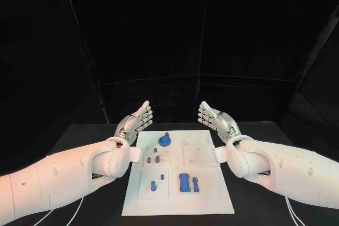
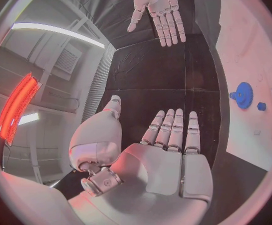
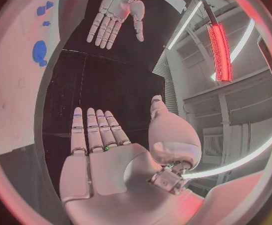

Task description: Assemble the parts on the task board

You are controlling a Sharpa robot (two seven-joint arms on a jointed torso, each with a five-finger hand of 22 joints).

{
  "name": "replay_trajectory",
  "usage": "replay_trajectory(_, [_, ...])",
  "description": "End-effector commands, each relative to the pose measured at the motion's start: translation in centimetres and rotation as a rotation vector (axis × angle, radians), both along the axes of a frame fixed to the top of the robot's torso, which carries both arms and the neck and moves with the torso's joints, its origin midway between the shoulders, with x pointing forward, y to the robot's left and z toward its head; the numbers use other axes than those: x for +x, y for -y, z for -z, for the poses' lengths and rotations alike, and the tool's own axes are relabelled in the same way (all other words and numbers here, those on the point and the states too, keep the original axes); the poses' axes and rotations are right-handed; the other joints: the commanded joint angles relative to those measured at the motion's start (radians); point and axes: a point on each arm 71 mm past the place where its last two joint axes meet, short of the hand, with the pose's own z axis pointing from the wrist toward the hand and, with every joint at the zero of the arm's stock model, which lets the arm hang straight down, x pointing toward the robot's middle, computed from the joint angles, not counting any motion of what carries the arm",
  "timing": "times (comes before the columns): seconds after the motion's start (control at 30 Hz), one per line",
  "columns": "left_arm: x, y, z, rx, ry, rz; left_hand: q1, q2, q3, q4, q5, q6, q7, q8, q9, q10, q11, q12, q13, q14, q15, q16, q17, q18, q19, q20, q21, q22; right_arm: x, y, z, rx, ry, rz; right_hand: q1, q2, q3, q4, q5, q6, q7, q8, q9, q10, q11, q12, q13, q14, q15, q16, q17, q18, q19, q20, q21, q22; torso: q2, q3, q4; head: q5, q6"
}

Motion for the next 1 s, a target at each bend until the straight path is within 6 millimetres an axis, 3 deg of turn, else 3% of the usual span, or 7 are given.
replay_trajectory(0.03, [-0.8,-0.2,-0.9,0.090,0.073,-0.136,-0.197,0.002,-0.017,-0.001,-0.015,-0.134,-0.026,-0.008,-0.003,-0.144,-0.037,-0.007,-0.003,-0.131,-0.022,-0.056,-0.014,-0.100,-0.107,-0.039,-0.009,-0.037,-0.7,0.6,-0.5,0.030,-0.003,0.160,-0.202,-0.013,0.065,-0.002,-0.012,-0.136,-0.053,-0.008,-0.003,-0.145,-0.022,-0.039,-0.017,-0.155,-0.009,-0.008,-0.091,-0.030,-0.141,-0.099,-0.045,-0.044,-0.003,0.0019,0.0003,0.001,0.002])
replay_trajectory(0.13, [-1.4,0.0,-1.3,0.094,0.083,-0.157,-0.243,0.002,-0.017,-0.001,-0.015,-0.166,-0.026,-0.008,-0.003,-0.178,-0.037,-0.007,-0.003,-0.162,-0.022,-0.056,-0.014,-0.100,-0.132,-0.048,-0.009,-0.111,-1.2,0.5,-0.8,0.045,-0.008,0.177,-0.246,-0.013,0.065,-0.002,-0.012,-0.166,-0.053,-0.008,-0.003,-0.177,-0.022,-0.039,-0.017,-0.189,-0.009,-0.008,-0.091,-0.030,-0.171,-0.099,-0.045,-0.054,-0.003,0.0019,0.0003,0.001,0.002])
replay_trajectory(0.17, [-1.5,0.1,-1.4,0.095,0.085,-0.162,-0.254,0.002,-0.017,-0.001,-0.015,-0.173,-0.026,-0.008,-0.003,-0.186,-0.037,-0.007,-0.003,-0.169,-0.022,-0.056,-0.014,-0.100,-0.138,-0.119,-0.009,-0.111,-1.3,0.5,-0.8,0.047,-0.009,0.181,-0.262,-0.013,0.065,-0.002,-0.012,-0.177,-0.053,-0.008,-0.003,-0.188,-0.022,-0.039,-0.017,-0.201,-0.009,-0.008,-0.091,-0.030,-0.183,-0.099,-0.045,-0.057,-0.003,0.0019,0.0003,0.001,0.002])
replay_trajectory(0.2, [-1.7,0.2,-1.5,0.096,0.087,-0.167,-0.267,0.002,-0.017,-0.001,-0.015,-0.182,-0.026,-0.008,-0.003,-0.196,-0.037,-0.007,-0.003,-0.178,-0.022,-0.056,-0.014,-0.100,-0.145,-0.119,-0.009,-0.111,-1.3,0.5,-0.9,0.049,-0.010,0.182,-0.275,-0.013,0.065,-0.002,-0.012,-0.186,-0.053,-0.008,-0.003,-0.197,-0.022,-0.039,-0.017,-0.211,-0.009,-0.008,-0.091,-0.101,-0.193,-0.099,-0.045,-0.060,-0.003,0.0019,0.0003,0.001,0.002])
replay_trajectory(0.23, [-1.8,0.2,-1.6,0.096,0.089,-0.170,-0.280,0.002,-0.017,-0.001,-0.015,-0.191,-0.026,-0.008,-0.003,-0.205,-0.037,-0.007,-0.003,-0.187,-0.022,-0.056,-0.014,-0.100,-0.152,-0.119,-0.009,-0.111,-1.3,0.5,-0.9,0.049,-0.010,0.183,-0.289,-0.013,0.065,-0.002,-0.012,-0.196,-0.053,-0.008,-0.003,-0.208,-0.022,-0.039,-0.017,-0.222,-0.009,-0.008,-0.091,-0.101,-0.203,-0.099,-0.045,-0.063,-0.003,0.0019,0.0003,0.001,0.002])
replay_trajectory(0.27, [-1.9,0.2,-1.7,0.097,0.091,-0.174,-0.298,0.002,-0.017,-0.001,-0.015,-0.202,-0.026,-0.008,-0.003,-0.218,-0.037,-0.007,-0.003,-0.198,-0.022,-0.056,-0.014,-0.100,-0.162,-0.119,-0.009,-0.111,-1.3,0.5,-0.9,0.049,-0.010,0.183,-0.307,-0.013,0.065,-0.002,-0.012,-0.208,-0.053,-0.008,-0.003,-0.220,-0.022,-0.039,-0.017,-0.235,-0.009,-0.008,-0.091,-0.101,-0.214,-0.099,-0.045,-0.135,-0.003,0.0019,0.0003,0.001,0.002])
replay_trajectory(1.0, [-1.9,0.3,-1.7,0.097,0.091,-0.175,-0.476,0.002,-0.017,-0.001,-0.015,-0.324,-0.026,-0.008,-0.003,-0.348,-0.037,-0.007,-0.003,-0.315,-0.022,-0.056,-0.014,-0.100,-0.255,-0.119,-0.009,-0.111,-1.3,0.5,-0.9,0.049,-0.010,0.183,-0.490,-0.013,0.065,-0.002,-0.012,-0.331,-0.053,-0.008,-0.003,-0.352,-0.022,-0.039,-0.017,-0.377,-0.009,-0.008,-0.091,-0.101,-0.342,-0.099,-0.045,-0.135,-0.003,0.0019,0.0003,0.001,0.002])
